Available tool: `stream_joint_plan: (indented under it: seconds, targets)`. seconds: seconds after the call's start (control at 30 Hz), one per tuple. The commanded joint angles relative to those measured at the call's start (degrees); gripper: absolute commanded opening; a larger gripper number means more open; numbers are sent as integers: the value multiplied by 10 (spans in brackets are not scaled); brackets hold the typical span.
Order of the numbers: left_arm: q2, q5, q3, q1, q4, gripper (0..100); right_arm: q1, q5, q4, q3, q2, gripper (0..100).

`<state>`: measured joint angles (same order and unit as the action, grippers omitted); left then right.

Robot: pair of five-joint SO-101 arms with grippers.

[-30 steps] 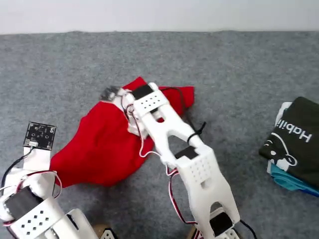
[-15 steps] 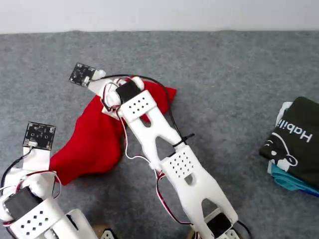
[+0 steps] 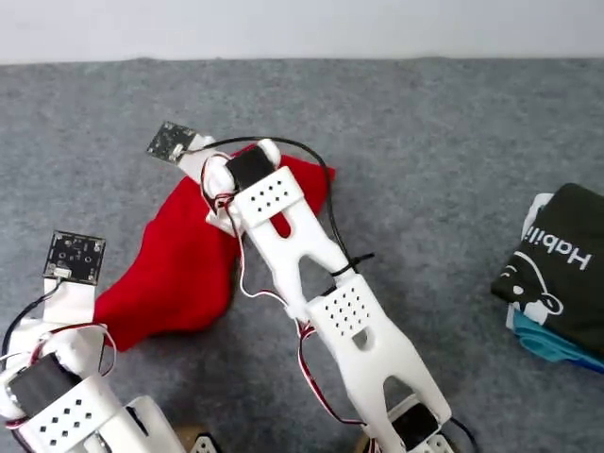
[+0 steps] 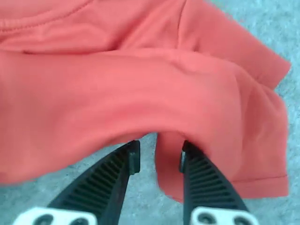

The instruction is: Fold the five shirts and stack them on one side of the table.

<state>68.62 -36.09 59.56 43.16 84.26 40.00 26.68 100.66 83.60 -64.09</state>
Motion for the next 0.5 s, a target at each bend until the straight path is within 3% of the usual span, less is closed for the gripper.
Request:
stream_joint_plan:
  seconds: [0.0,0.17,0.37,0.47]
  targets:
    - [4,8,-3,2,-9,14,17,-6,23,-76,90,154]
    - [4,25,-3,2,-10,14,20,-69,23,-208,193,159]
    - [4,26,-2,-1,-12,14,45,-224,22,-297,268,308]
    - [4,28,-7,1,-17,14,52,-236,22,-298,269,300]
